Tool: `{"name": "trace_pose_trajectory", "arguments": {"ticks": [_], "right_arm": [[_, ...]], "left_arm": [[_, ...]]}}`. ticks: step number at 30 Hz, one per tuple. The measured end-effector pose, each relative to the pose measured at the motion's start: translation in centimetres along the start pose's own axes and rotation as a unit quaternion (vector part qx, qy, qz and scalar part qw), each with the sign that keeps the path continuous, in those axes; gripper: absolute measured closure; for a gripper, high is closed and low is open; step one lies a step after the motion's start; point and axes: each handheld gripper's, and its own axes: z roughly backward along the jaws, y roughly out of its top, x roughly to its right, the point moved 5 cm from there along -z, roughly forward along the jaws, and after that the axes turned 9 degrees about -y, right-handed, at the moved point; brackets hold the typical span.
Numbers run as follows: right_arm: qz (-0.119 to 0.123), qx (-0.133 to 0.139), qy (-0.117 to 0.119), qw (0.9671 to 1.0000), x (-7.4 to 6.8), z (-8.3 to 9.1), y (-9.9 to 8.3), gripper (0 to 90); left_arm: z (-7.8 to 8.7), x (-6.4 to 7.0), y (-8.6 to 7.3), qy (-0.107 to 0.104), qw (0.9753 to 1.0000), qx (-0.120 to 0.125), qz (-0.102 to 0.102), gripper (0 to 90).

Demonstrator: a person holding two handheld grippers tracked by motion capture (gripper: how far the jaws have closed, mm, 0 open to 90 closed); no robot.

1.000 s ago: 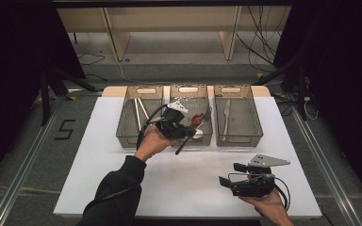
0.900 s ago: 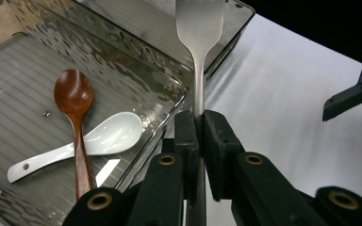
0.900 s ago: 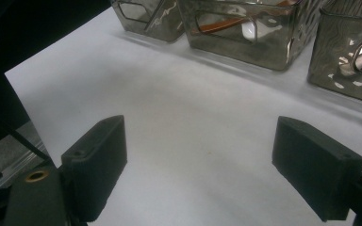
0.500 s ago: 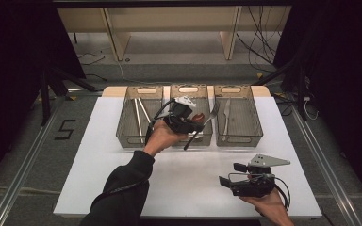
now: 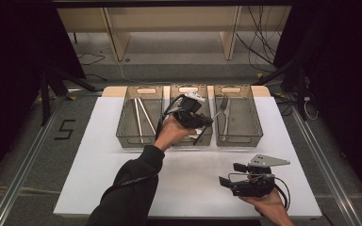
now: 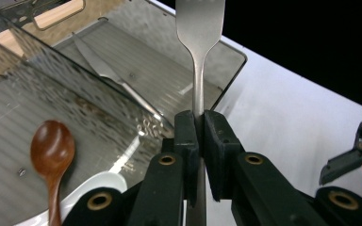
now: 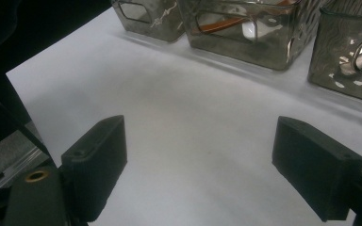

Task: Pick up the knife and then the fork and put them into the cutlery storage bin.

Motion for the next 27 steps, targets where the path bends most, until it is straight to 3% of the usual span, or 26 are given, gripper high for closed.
{"name": "trace_pose_trajectory", "arguments": {"ticks": [15, 27], "right_arm": [[-0.001, 0.001, 0.001, 1.0000, 0.1, 0.2, -0.1, 19.1], [-0.001, 0.000, 0.004, 1.0000, 0.1, 0.2, -0.1, 19.1]], "left_arm": [[-2.8, -0.9, 3.2, 0.007, 0.9999, 0.012, 0.005, 84.1], [-4.7, -2.1, 4.7, 0.010, 0.9991, 0.027, 0.030, 84.1]]}}
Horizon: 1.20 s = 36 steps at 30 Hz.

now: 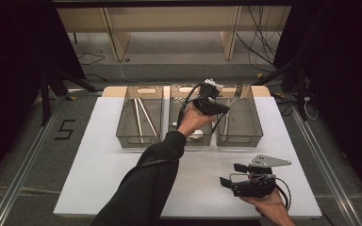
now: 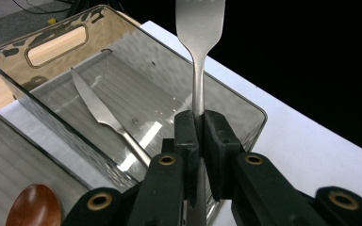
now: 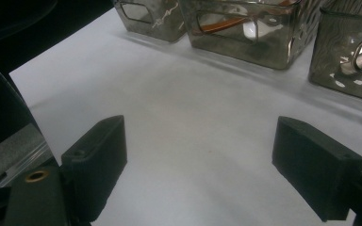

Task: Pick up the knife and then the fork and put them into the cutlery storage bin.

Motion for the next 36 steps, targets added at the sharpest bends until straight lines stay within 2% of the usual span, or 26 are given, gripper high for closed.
{"name": "trace_pose_trajectory", "arguments": {"ticks": [12, 19, 22, 28, 36], "right_arm": [[0.000, 0.000, 0.002, 1.0000, 0.0, 0.0, 0.0, 19.1], [0.000, 0.000, 0.004, 1.0000, -0.1, 0.0, 0.0, 19.1], [-0.001, 0.000, 0.004, 1.0000, 0.0, 0.0, 0.0, 19.1], [-0.001, -0.001, 0.005, 1.0000, 0.0, 0.0, -0.1, 19.1], [0.000, -0.001, 0.006, 1.0000, -0.1, 0.0, -0.1, 19.1]], "left_arm": [[-1.5, 0.0, 0.7, -0.003, 1.0000, 0.004, 0.004, 84.1], [-2.2, -0.1, 0.9, -0.005, 0.9998, 0.012, 0.016, 84.1], [-2.5, -0.1, 0.9, -0.003, 0.9999, 0.006, 0.015, 84.0], [-3.0, -0.4, 0.6, -0.001, 0.9996, 0.012, 0.025, 84.1], [-3.5, -0.6, 0.1, 0.003, 0.9995, 0.012, 0.030, 84.0]]}}
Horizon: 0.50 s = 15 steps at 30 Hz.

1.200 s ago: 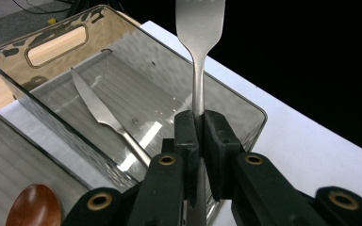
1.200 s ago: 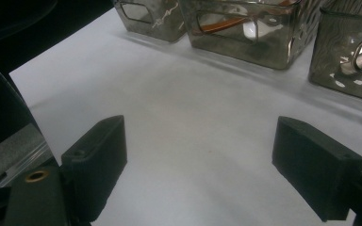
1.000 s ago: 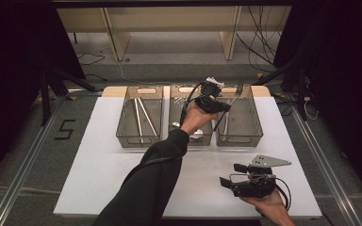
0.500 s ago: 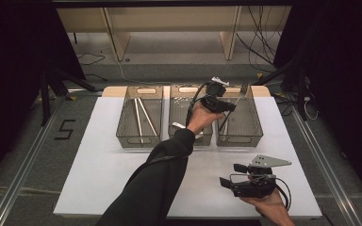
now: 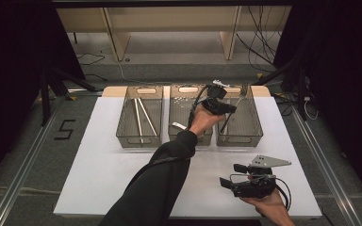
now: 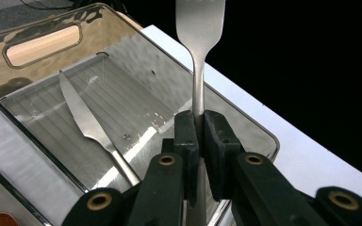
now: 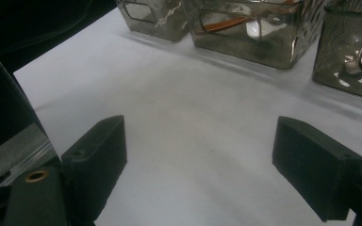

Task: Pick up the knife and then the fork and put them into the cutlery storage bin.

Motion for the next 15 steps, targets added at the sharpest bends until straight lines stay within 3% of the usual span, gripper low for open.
{"name": "trace_pose_trajectory", "arguments": {"ticks": [15], "right_arm": [[0.001, -0.001, 0.000, 1.0000, 0.0, 0.0, 0.0, 19.1]], "left_arm": [[-0.9, -0.6, -1.3, 0.010, 0.9998, -0.009, 0.012, 83.7]]}}
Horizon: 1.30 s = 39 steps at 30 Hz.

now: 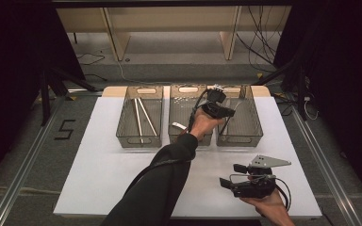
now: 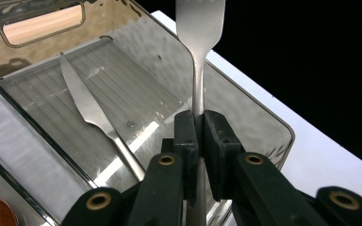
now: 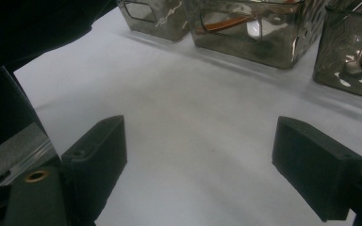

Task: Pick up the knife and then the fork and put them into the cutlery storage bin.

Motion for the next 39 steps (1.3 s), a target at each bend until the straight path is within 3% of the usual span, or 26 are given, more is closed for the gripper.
{"name": "trace_pose_trajectory", "arguments": {"ticks": [10, 12, 15, 23, 33, 39], "right_arm": [[0.000, 0.000, 0.001, 1.0000, 0.0, 0.0, 0.0, 19.1], [0.001, 0.000, 0.001, 1.0000, 0.0, 0.0, 0.0, 19.1], [0.003, 0.000, 0.002, 1.0000, 0.0, 0.0, 0.0, 19.1], [0.001, -0.001, 0.000, 1.0000, -0.1, -0.1, 0.0, 19.1], [0.003, -0.002, -0.001, 1.0000, -0.1, -0.3, 0.0, 19.1], [0.003, -0.001, -0.002, 1.0000, -0.1, -0.4, 0.0, 19.1]], "left_arm": [[-0.6, -0.2, -0.6, 0.008, 0.9998, -0.015, 0.001, 82.4], [-0.4, 0.0, -0.4, 0.005, 0.9999, -0.008, 0.005, 77.7], [0.1, 0.3, -0.1, 0.004, 1.0000, -0.007, 0.002, 70.5], [1.8, 0.6, 0.2, -0.004, 1.0000, -0.007, -0.005, 61.3], [4.5, 0.3, -0.1, -0.017, 0.9998, -0.006, -0.006, 43.0], [6.4, 0.7, -0.3, -0.027, 0.9994, 0.002, -0.020, 36.2]]}}
